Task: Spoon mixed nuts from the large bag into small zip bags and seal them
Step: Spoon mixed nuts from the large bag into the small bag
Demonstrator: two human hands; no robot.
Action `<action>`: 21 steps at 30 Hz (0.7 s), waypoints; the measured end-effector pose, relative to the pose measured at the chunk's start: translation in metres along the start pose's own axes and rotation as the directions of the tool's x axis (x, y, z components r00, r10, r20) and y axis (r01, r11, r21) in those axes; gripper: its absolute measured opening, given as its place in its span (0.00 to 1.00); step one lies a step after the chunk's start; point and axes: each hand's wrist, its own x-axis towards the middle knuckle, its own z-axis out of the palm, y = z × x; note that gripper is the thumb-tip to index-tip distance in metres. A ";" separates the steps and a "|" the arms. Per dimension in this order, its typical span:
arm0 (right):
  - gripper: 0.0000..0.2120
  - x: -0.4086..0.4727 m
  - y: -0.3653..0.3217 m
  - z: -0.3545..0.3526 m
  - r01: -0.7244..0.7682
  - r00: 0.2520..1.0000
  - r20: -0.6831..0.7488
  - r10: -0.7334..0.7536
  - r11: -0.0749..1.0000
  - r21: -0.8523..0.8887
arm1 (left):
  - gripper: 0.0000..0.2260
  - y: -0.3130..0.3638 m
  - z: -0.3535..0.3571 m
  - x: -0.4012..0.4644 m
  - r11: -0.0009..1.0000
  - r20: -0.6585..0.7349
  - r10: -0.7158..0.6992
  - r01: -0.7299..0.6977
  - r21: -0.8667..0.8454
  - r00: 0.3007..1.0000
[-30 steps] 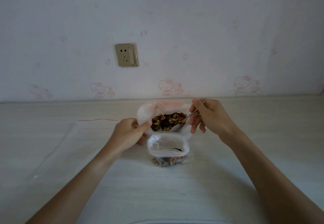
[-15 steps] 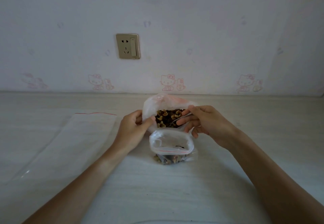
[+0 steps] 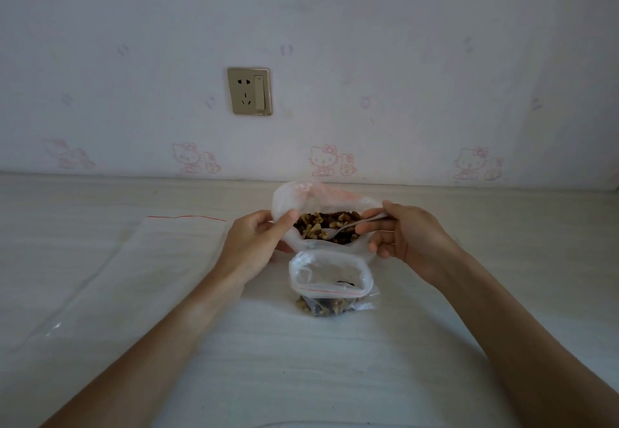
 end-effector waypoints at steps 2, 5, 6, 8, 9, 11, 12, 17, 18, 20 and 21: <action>0.19 0.000 0.000 -0.001 0.010 1.000 -0.022 -0.009 1.000 0.016 | 0.17 0.003 -0.003 0.000 0.997 0.002 -0.017 0.017 0.080 1.000; 0.19 -0.004 -0.001 -0.003 0.040 0.999 -0.032 -0.039 0.998 0.043 | 0.20 0.008 -0.007 -0.004 0.977 -0.044 -0.020 0.029 0.213 0.999; 0.19 -0.007 -0.003 -0.005 0.055 0.998 -0.030 -0.054 0.997 0.061 | 0.21 0.011 -0.008 -0.007 0.967 -0.071 -0.020 0.037 0.252 0.997; 0.20 -0.008 -0.006 -0.005 0.094 0.996 -0.018 -0.093 0.993 0.072 | 0.21 0.013 -0.013 -0.011 0.949 -0.142 -0.021 0.064 0.309 0.990; 0.20 -0.009 -0.009 -0.004 0.113 0.994 -0.009 -0.112 0.991 0.076 | 0.21 0.014 -0.016 -0.013 0.940 -0.165 -0.014 0.069 0.333 0.986; 0.20 -0.011 -0.016 -0.003 0.144 0.989 0.014 -0.146 0.987 0.076 | 0.19 0.017 -0.022 -0.019 0.934 -0.158 0.012 0.045 0.354 0.987; 0.20 -0.012 -0.020 -0.003 0.156 0.987 0.027 -0.159 0.985 0.072 | 0.18 0.019 -0.024 -0.023 0.936 -0.121 0.022 0.022 0.351 0.992; 0.21 -0.019 -0.031 -0.009 0.163 0.981 0.111 -0.162 0.987 -0.001 | 0.18 0.027 -0.023 -0.045 0.954 0.081 -0.007 -0.018 0.299 0.997; 0.21 -0.021 -0.032 -0.010 0.167 0.979 0.128 -0.161 0.985 -0.039 | 0.17 0.028 -0.021 -0.047 0.956 0.095 -0.017 -0.011 0.293 0.995; 0.22 -0.024 -0.034 -0.011 0.189 0.973 0.159 -0.169 0.974 -0.124 | 0.17 0.030 -0.018 -0.049 0.958 0.128 -0.041 0.003 0.286 0.991; 0.23 -0.025 -0.035 -0.011 0.206 0.969 0.170 -0.178 0.965 -0.164 | 0.17 0.030 -0.016 -0.050 0.958 0.146 -0.046 0.002 0.286 0.988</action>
